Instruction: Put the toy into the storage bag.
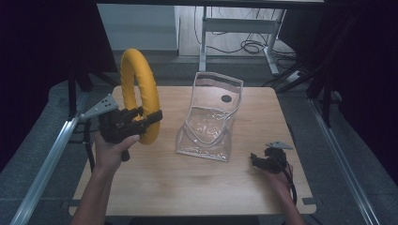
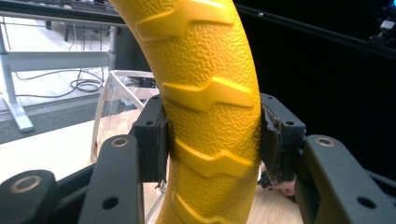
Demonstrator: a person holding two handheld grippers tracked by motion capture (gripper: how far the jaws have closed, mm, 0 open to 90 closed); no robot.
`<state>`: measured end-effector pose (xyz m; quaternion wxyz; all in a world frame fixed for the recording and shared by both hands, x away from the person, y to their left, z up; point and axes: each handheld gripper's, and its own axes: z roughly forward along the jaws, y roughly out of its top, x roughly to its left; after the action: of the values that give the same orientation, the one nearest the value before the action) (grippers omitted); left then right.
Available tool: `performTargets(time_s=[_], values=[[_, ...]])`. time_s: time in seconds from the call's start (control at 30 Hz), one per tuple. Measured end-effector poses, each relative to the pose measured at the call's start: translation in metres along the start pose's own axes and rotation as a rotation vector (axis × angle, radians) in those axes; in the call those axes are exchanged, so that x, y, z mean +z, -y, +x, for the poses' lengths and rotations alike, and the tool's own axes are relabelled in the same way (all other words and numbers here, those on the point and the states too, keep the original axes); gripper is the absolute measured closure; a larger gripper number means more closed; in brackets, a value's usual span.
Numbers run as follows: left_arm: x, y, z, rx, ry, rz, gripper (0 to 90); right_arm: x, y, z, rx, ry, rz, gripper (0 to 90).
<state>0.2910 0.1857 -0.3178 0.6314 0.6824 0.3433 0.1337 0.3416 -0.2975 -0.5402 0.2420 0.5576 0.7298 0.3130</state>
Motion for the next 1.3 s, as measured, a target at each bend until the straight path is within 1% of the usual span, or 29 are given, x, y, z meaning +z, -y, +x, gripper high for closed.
performTargets(time_s=[0.17, 0.23, 0.33, 0.4, 0.43, 0.5, 0.53, 0.63, 0.7, 0.8, 0.83, 0.87, 0.9, 0.93, 1.0, 1.13, 1.2, 1.3], values=[[0.005, -0.008, 0.0, -0.006, 0.013, -0.01, 50.7, 0.0, 0.0, 0.0, 0.001, 0.002, 0.0, 18.0], [0.007, -0.011, -0.001, -0.006, 0.014, -0.003, 50.6, 0.0, 0.0, -0.001, -0.001, 0.002, 0.001, 17.9], [0.01, -0.014, -0.003, -0.011, 0.022, -0.005, 50.6, 0.0, 0.0, 0.0, 0.0, 0.002, 0.001, 18.0], [0.013, -0.019, -0.006, -0.002, 0.031, -0.006, 50.6, 0.0, 0.0, -0.001, 0.0, 0.002, 0.001, 18.0], [0.013, -0.019, -0.006, -0.002, 0.031, -0.006, 50.7, 0.0, 0.0, -0.001, 0.0, 0.002, 0.001, 18.0], [0.016, -0.024, -0.01, 0.015, 0.03, -0.01, 50.6, 0.0, 0.0, 0.0, 0.001, 0.001, 0.002, 17.9], [0.016, -0.024, -0.01, 0.015, 0.03, -0.01, 50.6, 0.0, 0.0, 0.0, 0.001, 0.001, 0.002, 17.9], [0.018, -0.03, -0.016, 0.011, 0.044, -0.034, 50.6, 0.0, 0.0, -0.001, 0.001, 0.001, 0.002, 17.9], [0.018, -0.032, -0.017, 0.013, 0.05, -0.037, 50.6, 0.0, 0.0, -0.001, 0.001, 0.001, 0.002, 17.9], [0.022, -0.04, -0.024, 0.028, 0.053, -0.039, 50.6, 0.0, 0.0, -0.001, 0.002, 0.001, 0.002, 17.9], [0.022, -0.04, -0.024, 0.028, 0.053, -0.039, 50.6, 0.0, 0.0, -0.001, 0.002, 0.001, 0.002, 17.9], [0.023, -0.044, -0.027, 0.034, 0.06, -0.05, 50.6, 0.0, 0.0, 0.0, 0.002, 0.0, 0.002, 17.9], [0.023, -0.044, -0.027, 0.034, 0.06, -0.05, 50.6, 0.0, 0.0, 0.0, 0.002, 0.0, 0.002, 17.9], [0.025, -0.047, -0.03, 0.042, 0.063, -0.058, 50.6, 0.0, 0.0, -0.001, 0.002, 0.001, 0.002, 17.9], [0.027, -0.051, -0.033, 0.055, 0.063, -0.059, 50.6, 0.0, 0.0, -0.001, 0.0, 0.0, 0.003, 17.9], [0.032, -0.054, -0.036, 0.06, 0.069, -0.06, 50.6, 0.0, 0.0, -0.001, -0.002, 0.0, 0.002, 17.9], [0.036, -0.057, -0.039, 0.059, 0.083, -0.065, 50.6, 0.0, -0.001, -0.001, -0.001, 0.001, 0.002, 17.9], [0.039, -0.059, -0.041, 0.061, 0.089, -0.067, 50.6, 0.0, -0.001, -0.001, 0.0, 0.001, 0.002, 17.9]])
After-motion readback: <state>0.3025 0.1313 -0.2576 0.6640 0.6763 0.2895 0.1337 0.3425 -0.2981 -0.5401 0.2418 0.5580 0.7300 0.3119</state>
